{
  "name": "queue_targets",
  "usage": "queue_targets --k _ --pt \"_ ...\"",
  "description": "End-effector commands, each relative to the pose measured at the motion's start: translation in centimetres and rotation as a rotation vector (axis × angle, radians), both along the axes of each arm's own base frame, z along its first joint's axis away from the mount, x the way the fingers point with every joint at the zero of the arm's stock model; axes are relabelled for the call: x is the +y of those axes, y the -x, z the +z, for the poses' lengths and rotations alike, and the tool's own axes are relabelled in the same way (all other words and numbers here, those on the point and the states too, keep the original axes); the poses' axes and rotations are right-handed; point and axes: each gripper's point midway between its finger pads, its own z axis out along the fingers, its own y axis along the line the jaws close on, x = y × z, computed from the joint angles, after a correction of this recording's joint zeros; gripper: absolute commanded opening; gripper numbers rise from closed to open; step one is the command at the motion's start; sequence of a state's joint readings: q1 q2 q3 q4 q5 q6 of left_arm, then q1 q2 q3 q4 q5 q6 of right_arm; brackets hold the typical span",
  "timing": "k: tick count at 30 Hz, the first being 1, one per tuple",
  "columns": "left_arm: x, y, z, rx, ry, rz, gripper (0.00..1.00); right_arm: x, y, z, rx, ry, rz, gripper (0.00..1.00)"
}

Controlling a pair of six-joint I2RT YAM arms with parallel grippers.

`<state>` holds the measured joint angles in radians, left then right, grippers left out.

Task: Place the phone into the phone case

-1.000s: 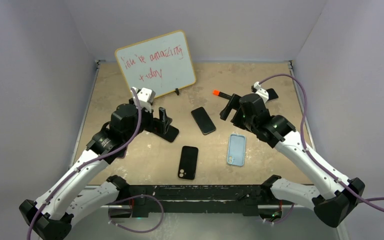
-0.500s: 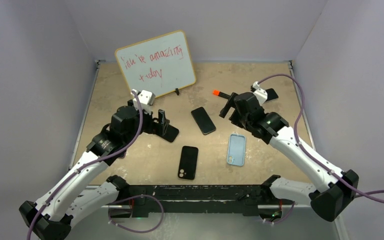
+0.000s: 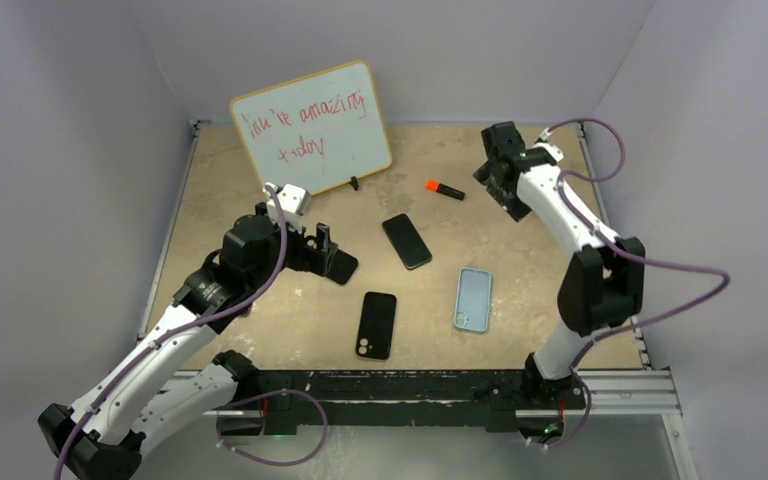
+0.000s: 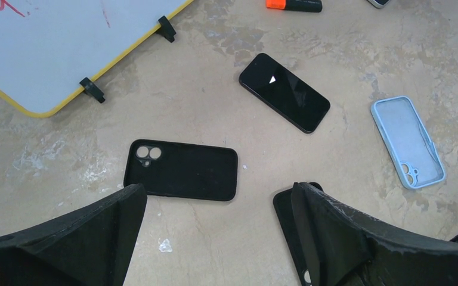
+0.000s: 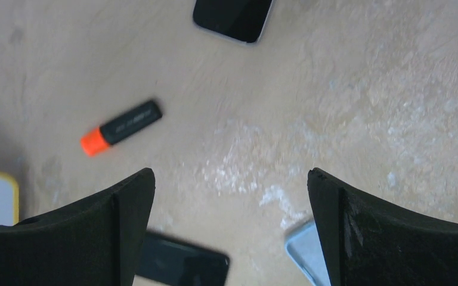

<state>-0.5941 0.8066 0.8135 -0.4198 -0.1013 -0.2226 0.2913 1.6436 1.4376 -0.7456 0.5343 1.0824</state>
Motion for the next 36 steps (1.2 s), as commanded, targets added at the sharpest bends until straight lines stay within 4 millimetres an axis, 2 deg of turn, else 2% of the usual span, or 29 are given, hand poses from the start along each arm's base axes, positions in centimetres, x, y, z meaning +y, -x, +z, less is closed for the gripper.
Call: queue_targets --k 1,4,8,12,17,21,27,36 --pt "-0.5 0.0 0.9 -0.04 0.013 -0.036 0.97 -3.9 -1.7 -1.0 0.087 0.036 -0.166 0.99" --pt "-0.6 0.1 1.2 -0.046 0.019 -0.044 0.97 -5.9 -3.3 -2.1 0.114 0.054 -0.234 0.99" --pt "-0.5 0.3 1.4 -0.054 0.027 -0.049 0.97 -7.3 -5.9 -3.7 0.112 0.014 -0.251 0.99" --pt "-0.5 0.3 1.5 -0.058 0.025 -0.048 0.97 -8.4 -7.7 -4.9 0.101 -0.001 -0.277 0.99" --pt "-0.6 0.4 1.4 -0.055 0.024 -0.054 0.97 -9.2 -9.2 -7.5 0.118 -0.035 -0.297 0.99" --pt "-0.5 0.3 1.3 -0.057 0.021 -0.051 0.97 -9.5 -10.9 -8.2 0.089 -0.036 -0.262 0.99" --pt "-0.9 0.1 0.8 -0.039 0.014 -0.059 0.97 -10.5 -11.9 -8.5 0.09 -0.013 -0.271 0.99" --pt "-0.9 0.2 0.9 -0.041 0.018 -0.065 0.97 -10.5 -11.2 -11.0 0.163 -0.032 -0.311 0.99"
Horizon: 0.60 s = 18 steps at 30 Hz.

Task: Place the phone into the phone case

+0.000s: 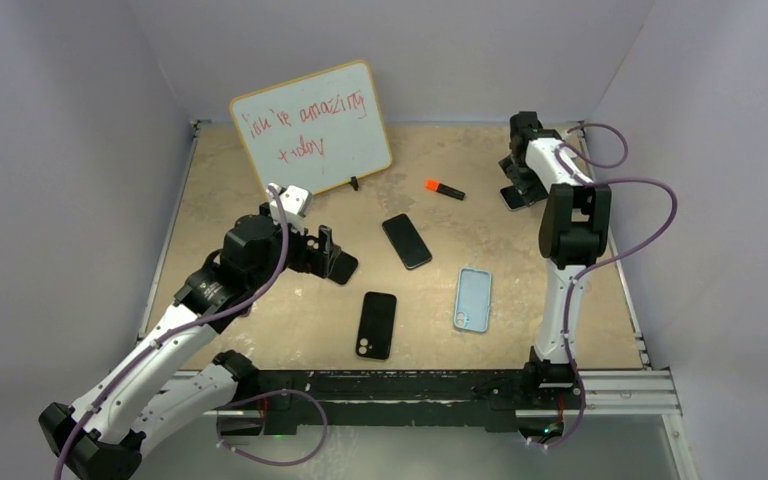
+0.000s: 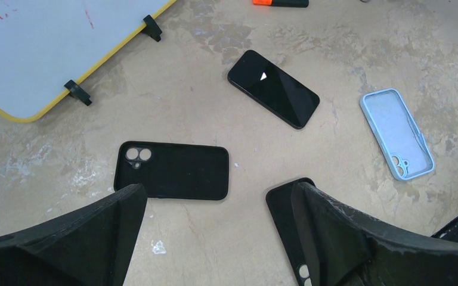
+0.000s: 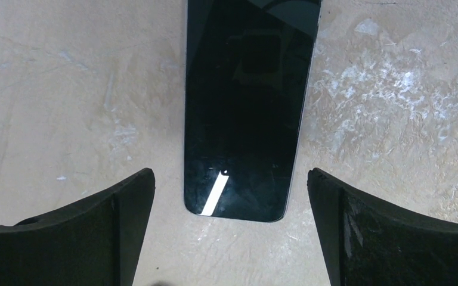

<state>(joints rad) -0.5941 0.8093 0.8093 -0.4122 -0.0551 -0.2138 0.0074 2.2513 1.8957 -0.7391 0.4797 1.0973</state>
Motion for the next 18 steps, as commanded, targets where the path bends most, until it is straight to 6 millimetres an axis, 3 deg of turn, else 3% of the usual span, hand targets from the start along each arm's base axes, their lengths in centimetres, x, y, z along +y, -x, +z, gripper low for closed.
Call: queue_targets --k 1,13,18 --pt "-0.2 -0.2 1.1 -0.05 0.012 -0.017 0.97 -0.5 0.4 -0.2 0.026 0.002 -0.043 0.99" --pt "0.0 -0.3 1.1 -0.05 0.004 -0.006 0.97 0.1 1.3 -3.5 0.099 -0.03 -0.053 0.98" --pt "0.2 -0.3 0.9 -0.042 -0.004 0.001 0.97 0.3 2.9 -4.0 0.152 -0.038 -0.043 0.92"
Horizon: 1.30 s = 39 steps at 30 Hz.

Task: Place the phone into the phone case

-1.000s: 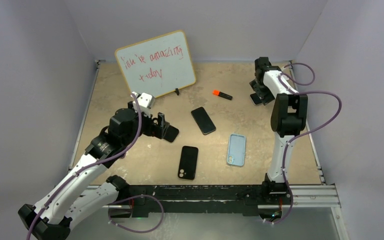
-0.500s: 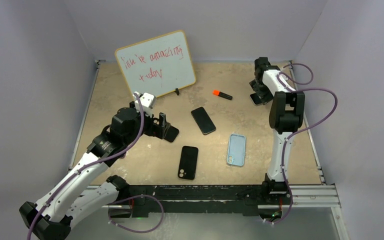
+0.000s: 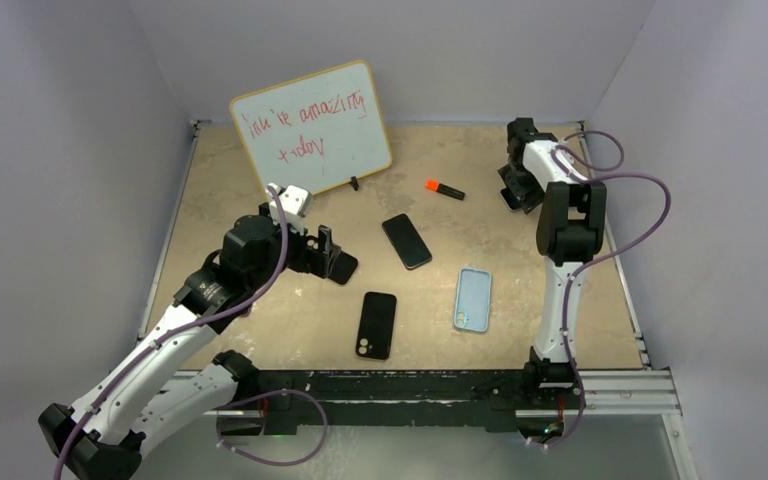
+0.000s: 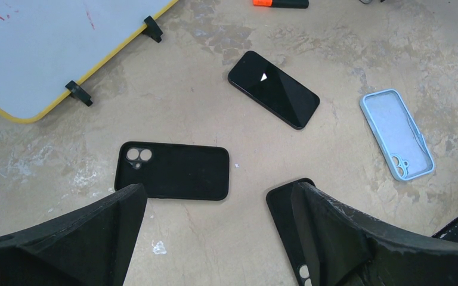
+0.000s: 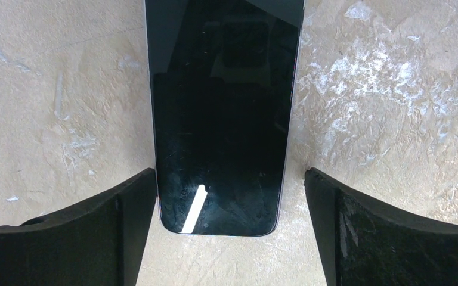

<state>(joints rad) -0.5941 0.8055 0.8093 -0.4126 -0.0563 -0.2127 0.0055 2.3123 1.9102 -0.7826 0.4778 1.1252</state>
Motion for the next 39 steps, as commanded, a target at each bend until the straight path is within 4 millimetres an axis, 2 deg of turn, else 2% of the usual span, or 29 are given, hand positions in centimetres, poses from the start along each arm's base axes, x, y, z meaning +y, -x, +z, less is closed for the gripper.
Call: queue_targets --k 1,7,14,19,25,28,34,39 --pt "0.1 -0.3 0.9 -0.042 -0.002 0.001 0.97 0.5 2.2 -1.4 0.074 -0.037 -0.009 0.91" --pt "0.1 -0.4 0.7 -0.038 -0.004 0.001 0.97 0.5 3.9 -1.6 0.085 -0.03 0.062 0.8" --pt "0.1 -0.2 0.8 -0.039 0.001 -0.004 0.97 1.5 8.2 -1.9 0.101 -0.052 0.21 0.77" --pt "0.0 0.1 0.6 -0.026 0.007 -0.01 0.96 4.1 11.2 -1.3 0.118 -0.006 0.38 0.76" --pt "0.2 -0.2 0.3 -0.021 -0.005 0.008 0.96 8.7 15.8 -2.0 0.171 0.032 0.573 0.74" --pt "0.3 -0.3 0.2 -0.018 -0.008 0.014 0.96 9.6 17.6 -2.2 0.186 0.053 0.616 0.74" --pt "0.1 -0.4 -0.2 -0.006 -0.013 0.01 0.96 9.9 17.9 -2.3 0.179 0.047 0.672 0.83" --pt "0.0 -0.6 -0.3 -0.001 -0.016 0.01 0.96 10.1 16.1 -1.9 0.17 0.074 0.707 0.94"
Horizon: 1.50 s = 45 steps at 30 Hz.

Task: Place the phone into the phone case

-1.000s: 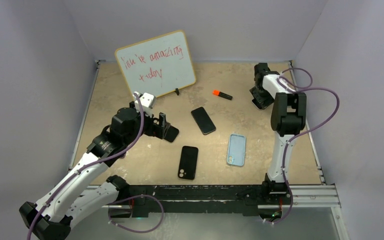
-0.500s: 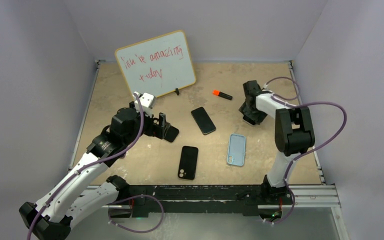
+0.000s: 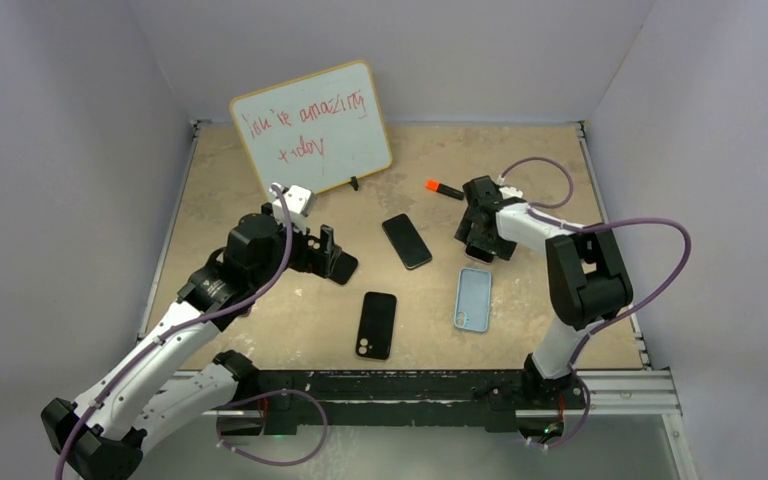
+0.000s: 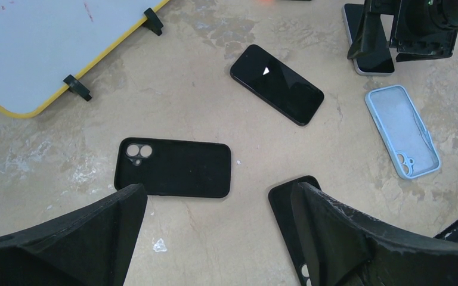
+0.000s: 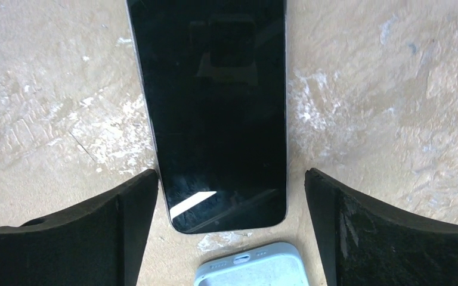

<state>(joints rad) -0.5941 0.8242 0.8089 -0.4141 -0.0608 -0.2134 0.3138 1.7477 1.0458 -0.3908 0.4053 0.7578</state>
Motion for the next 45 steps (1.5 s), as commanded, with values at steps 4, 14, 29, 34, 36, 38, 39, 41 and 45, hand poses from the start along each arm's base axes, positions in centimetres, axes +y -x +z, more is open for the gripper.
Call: queue_targets --k 4,14,29,34,36,38,39,41,45 --pt "0.1 -0.3 0.0 -0.009 -0.007 0.01 0.96 -1.2 -0.6 -1.5 0.088 0.082 0.053 0.98" --pt "0.2 -0.3 -0.2 -0.002 -0.007 0.018 0.96 -1.4 -1.3 -2.6 0.086 0.016 0.027 0.97" --pt "-2.6 0.5 -2.2 0.169 0.082 -0.038 0.89 -1.4 -0.7 -3.6 0.07 -0.065 0.082 0.73" --pt "-3.6 1.1 -3.9 0.261 0.103 -0.064 0.84 -0.4 -0.3 -3.4 0.044 -0.118 0.134 0.66" --pt "-3.8 1.2 -4.7 0.286 0.11 -0.061 0.82 -0.2 -0.2 -3.2 0.035 -0.131 0.146 0.64" --pt "-4.3 1.1 -5.4 0.317 0.115 -0.065 0.81 0.0 -0.2 -2.9 0.028 -0.139 0.149 0.63" --pt "-4.6 1.1 -5.8 0.334 0.118 -0.074 0.79 0.1 0.0 -2.8 0.027 -0.146 0.15 0.62" --pt "-5.2 1.1 -6.2 0.363 0.131 -0.083 0.78 0.3 0.1 -2.4 0.021 -0.16 0.148 0.61" --pt "-6.6 1.0 -6.7 0.401 0.179 -0.105 0.75 0.4 0.4 -1.2 0.006 -0.169 0.161 0.59"
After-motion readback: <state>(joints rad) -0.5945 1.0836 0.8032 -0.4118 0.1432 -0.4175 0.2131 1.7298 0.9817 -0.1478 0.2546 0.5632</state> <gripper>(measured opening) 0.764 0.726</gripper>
